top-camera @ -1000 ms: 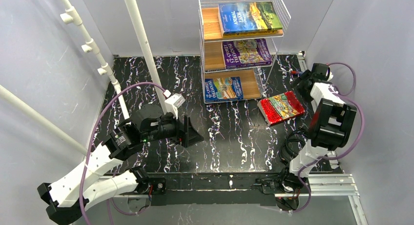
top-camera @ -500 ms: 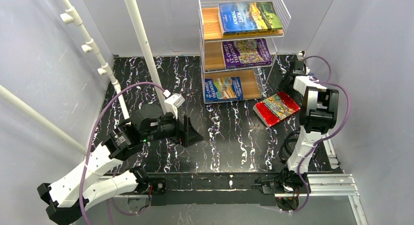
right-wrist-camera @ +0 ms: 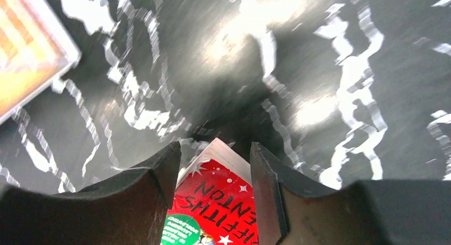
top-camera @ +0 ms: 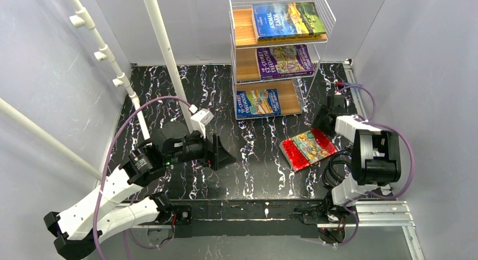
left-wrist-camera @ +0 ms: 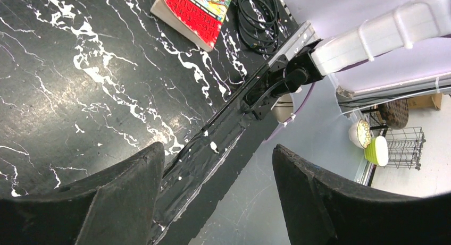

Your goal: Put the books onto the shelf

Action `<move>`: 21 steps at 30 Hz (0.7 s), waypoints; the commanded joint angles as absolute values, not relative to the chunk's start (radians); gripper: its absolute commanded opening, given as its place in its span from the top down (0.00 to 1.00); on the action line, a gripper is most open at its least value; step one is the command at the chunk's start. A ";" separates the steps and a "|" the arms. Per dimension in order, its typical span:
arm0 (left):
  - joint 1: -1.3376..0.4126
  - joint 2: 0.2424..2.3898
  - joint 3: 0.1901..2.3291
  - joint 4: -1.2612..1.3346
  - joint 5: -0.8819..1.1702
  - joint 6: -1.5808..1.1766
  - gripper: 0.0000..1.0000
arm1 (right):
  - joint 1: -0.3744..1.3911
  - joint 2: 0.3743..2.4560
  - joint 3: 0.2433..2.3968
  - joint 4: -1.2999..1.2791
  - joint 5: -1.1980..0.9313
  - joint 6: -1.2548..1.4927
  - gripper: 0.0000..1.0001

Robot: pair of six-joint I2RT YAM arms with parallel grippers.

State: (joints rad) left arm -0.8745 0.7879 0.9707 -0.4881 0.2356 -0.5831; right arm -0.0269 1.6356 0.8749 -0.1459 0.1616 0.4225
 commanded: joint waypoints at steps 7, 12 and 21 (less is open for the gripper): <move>-0.881 0.801 0.794 -0.320 0.247 -0.617 0.28 | 0.277 1.408 0.626 -0.030 -0.058 0.619 0.43; -0.895 0.897 0.776 -0.269 0.266 -0.617 0.29 | 0.365 1.322 0.707 -0.241 0.046 0.589 0.32; -0.982 1.163 0.843 -0.225 0.283 -0.613 0.27 | 0.318 0.887 0.680 -0.642 0.375 0.644 0.11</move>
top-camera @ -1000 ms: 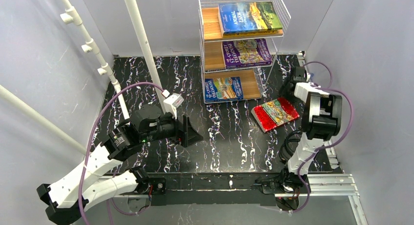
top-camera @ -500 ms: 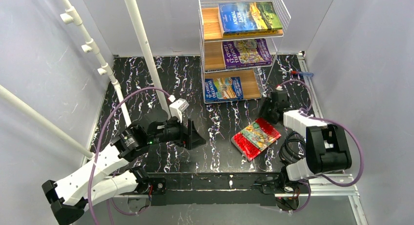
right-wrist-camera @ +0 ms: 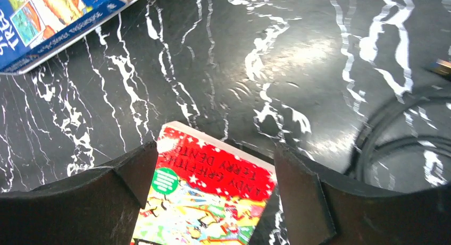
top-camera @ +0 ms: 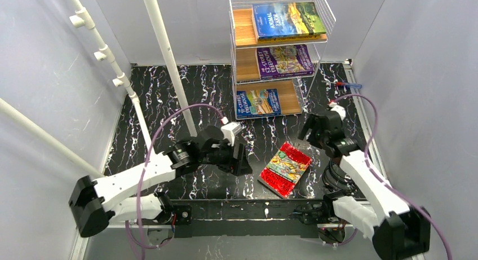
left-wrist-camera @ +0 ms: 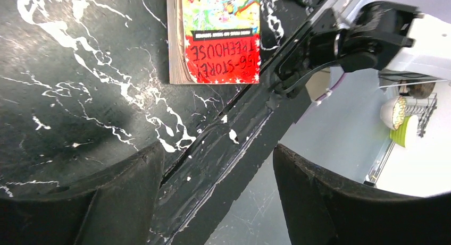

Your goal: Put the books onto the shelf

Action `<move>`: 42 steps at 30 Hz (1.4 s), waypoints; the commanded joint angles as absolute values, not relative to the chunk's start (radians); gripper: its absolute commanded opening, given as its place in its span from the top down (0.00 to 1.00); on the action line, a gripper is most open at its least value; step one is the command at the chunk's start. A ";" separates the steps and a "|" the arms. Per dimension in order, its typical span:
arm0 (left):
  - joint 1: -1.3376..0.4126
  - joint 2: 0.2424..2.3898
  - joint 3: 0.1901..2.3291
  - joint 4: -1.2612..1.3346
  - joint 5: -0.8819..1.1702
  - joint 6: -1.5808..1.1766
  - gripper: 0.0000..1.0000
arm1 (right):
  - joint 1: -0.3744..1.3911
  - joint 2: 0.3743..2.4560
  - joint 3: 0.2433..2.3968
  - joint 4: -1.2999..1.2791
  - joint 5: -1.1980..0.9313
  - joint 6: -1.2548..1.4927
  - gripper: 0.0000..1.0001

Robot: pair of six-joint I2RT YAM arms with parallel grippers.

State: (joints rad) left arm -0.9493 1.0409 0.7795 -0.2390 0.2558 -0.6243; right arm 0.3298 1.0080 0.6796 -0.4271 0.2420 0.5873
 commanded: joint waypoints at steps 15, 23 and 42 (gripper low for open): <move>-1.002 1.688 1.101 -0.170 0.270 -0.530 0.29 | 0.321 0.651 0.449 -0.699 0.137 0.990 0.08; -1.001 1.809 1.136 -0.053 0.377 -0.569 0.31 | 0.321 0.661 0.330 -0.519 -0.047 1.031 0.06; -1.001 1.785 1.152 0.089 0.544 -0.744 0.71 | 0.320 0.588 0.204 -0.404 -0.146 1.132 0.06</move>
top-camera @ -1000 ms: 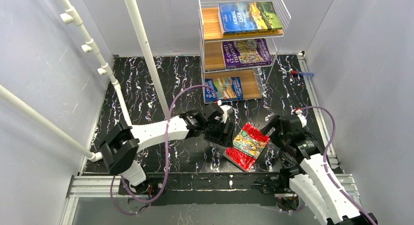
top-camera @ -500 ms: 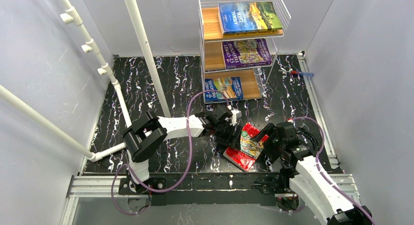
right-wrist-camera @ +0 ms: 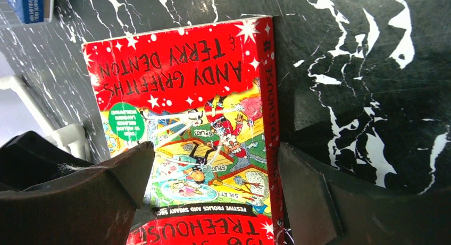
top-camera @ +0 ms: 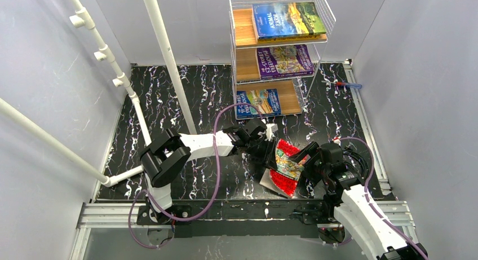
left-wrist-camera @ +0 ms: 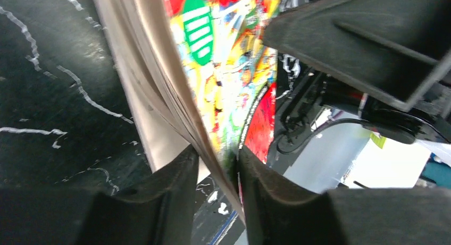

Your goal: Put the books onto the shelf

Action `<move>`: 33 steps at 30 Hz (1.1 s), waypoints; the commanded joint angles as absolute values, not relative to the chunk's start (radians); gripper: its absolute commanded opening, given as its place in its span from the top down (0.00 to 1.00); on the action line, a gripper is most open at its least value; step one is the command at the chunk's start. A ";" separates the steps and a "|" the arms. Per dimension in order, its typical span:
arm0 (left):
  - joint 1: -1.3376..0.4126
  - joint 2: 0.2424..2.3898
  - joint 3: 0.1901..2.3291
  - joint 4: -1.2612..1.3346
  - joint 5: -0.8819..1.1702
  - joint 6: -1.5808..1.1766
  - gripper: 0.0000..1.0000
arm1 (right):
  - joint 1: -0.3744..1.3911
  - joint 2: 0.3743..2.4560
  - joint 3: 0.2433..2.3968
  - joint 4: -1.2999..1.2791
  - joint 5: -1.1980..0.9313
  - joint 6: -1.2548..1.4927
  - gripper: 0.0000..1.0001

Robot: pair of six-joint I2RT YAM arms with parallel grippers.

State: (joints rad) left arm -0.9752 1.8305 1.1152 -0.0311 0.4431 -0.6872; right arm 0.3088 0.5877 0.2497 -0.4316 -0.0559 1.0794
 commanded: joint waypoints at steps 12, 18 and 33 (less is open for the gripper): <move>-0.912 1.686 1.063 0.101 0.635 -0.715 1.00 | 0.320 0.534 0.234 -0.444 -0.129 1.048 0.01; -0.818 1.559 0.991 0.101 0.751 -0.681 1.00 | 0.318 0.478 0.171 -0.166 -0.347 1.084 0.01; -0.777 1.532 1.004 0.075 0.845 -0.656 1.00 | 0.318 0.387 -0.065 0.522 -0.502 1.426 0.30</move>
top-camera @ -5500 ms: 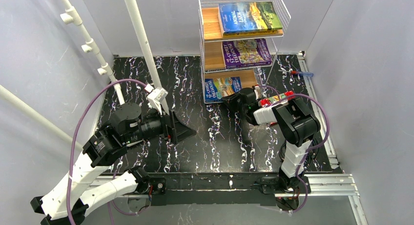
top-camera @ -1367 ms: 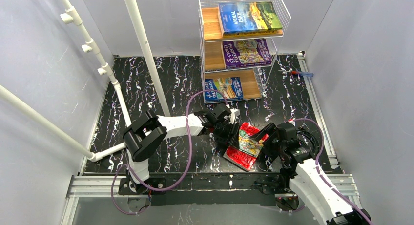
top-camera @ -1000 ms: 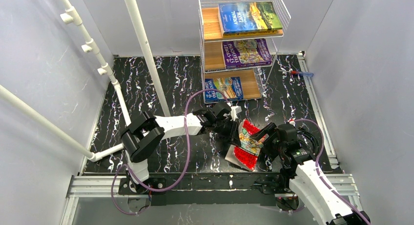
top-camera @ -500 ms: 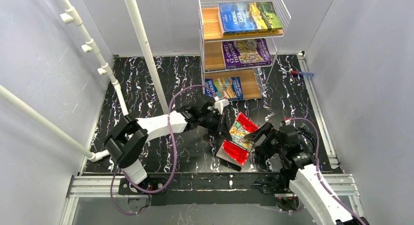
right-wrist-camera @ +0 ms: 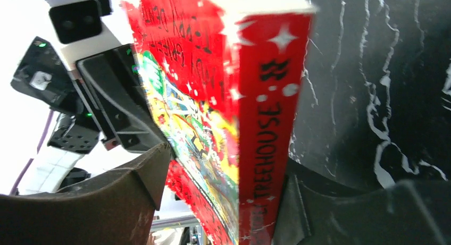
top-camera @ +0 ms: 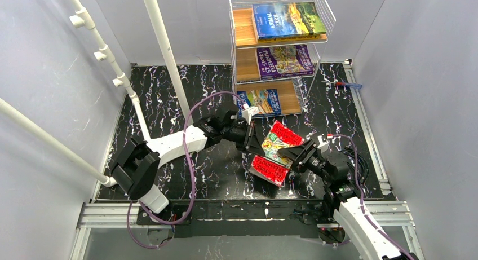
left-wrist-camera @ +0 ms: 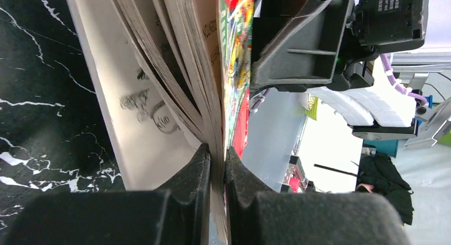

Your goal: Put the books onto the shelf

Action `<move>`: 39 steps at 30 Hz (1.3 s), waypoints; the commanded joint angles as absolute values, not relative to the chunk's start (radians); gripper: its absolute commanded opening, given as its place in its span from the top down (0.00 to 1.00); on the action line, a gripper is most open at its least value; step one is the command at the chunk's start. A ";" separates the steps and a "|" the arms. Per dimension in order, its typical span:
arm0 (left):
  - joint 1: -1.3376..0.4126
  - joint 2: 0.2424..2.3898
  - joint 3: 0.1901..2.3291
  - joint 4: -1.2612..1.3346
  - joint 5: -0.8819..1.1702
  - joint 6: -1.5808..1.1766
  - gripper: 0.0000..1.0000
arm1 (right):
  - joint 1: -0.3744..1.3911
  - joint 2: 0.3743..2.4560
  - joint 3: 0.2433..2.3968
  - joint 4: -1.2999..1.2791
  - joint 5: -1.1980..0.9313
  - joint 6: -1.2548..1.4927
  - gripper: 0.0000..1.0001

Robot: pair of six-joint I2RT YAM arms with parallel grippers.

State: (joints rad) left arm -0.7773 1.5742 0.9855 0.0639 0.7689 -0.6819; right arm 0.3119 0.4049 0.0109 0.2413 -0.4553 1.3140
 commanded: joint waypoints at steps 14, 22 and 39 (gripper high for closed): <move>-0.773 1.524 1.020 0.046 0.807 -0.643 1.00 | 0.320 0.365 -0.052 0.474 -0.528 1.407 0.66; -0.772 1.411 1.162 -0.379 0.575 -0.512 0.37 | 0.319 0.310 0.006 0.231 -0.427 1.340 0.99; -0.781 0.843 1.167 -0.535 0.387 -0.491 0.25 | 0.449 0.676 0.186 0.546 0.222 1.438 0.99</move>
State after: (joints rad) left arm -0.7788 0.8455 1.1812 -0.4957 0.4038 -0.5091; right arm 0.3763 0.5774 0.0807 0.2333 -0.0429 1.3937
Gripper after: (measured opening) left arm 0.752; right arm 0.295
